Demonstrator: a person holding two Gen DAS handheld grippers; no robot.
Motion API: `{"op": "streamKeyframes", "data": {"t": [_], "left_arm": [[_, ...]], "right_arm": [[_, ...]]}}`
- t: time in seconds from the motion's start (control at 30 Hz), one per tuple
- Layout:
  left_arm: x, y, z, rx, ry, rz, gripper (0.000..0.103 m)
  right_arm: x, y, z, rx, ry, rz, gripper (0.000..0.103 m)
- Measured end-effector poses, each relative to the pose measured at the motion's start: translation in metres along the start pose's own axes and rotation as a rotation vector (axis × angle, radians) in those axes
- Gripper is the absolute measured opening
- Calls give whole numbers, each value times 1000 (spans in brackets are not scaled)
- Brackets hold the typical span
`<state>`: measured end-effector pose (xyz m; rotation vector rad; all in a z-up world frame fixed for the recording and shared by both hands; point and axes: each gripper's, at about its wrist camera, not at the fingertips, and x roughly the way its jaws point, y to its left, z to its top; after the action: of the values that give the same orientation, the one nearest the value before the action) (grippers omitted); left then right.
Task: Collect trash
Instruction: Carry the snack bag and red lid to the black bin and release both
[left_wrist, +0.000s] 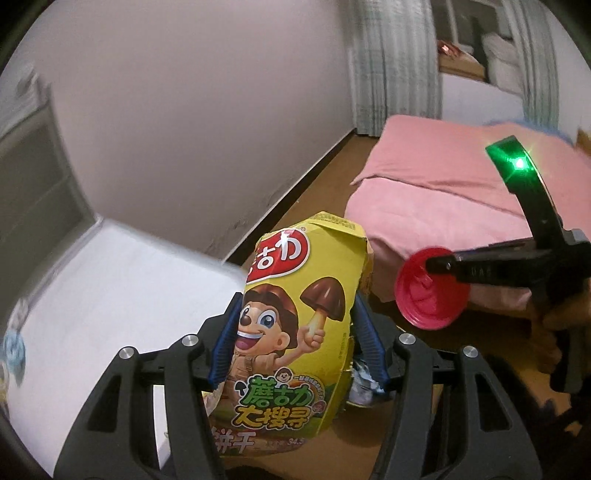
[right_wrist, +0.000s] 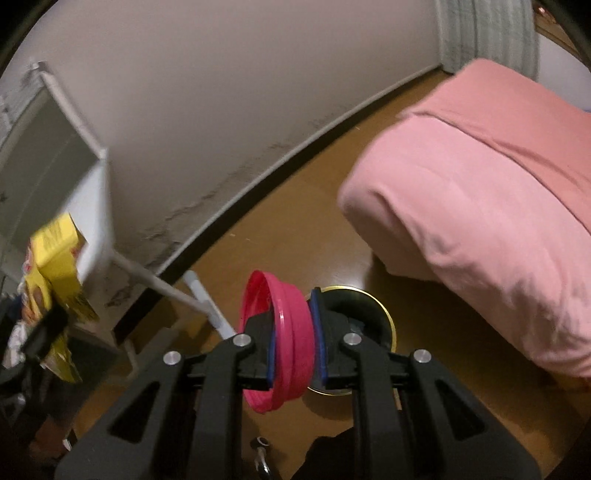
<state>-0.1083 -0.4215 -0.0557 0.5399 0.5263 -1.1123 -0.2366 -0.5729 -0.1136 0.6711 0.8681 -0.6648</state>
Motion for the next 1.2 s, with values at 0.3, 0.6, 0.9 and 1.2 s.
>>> {"op": "streamKeyframes", "data": {"t": [0.3,0.6,0.9,1.2], "left_arm": [[50,-54,5,91,22,-91,56],[142,-68,-33,33,217,-181,56],[187,-65,-55,-25,292,-214,56],[202,-65,-60,-53,302,-234,62]], "right_arm": [[36,-60,-18,76,64,-68,16],[87,-89,-24,105,139,-89,16],[136,-98,-31,96,205,-99,16],[141,-97,-26,101,204,-86,17]]}}
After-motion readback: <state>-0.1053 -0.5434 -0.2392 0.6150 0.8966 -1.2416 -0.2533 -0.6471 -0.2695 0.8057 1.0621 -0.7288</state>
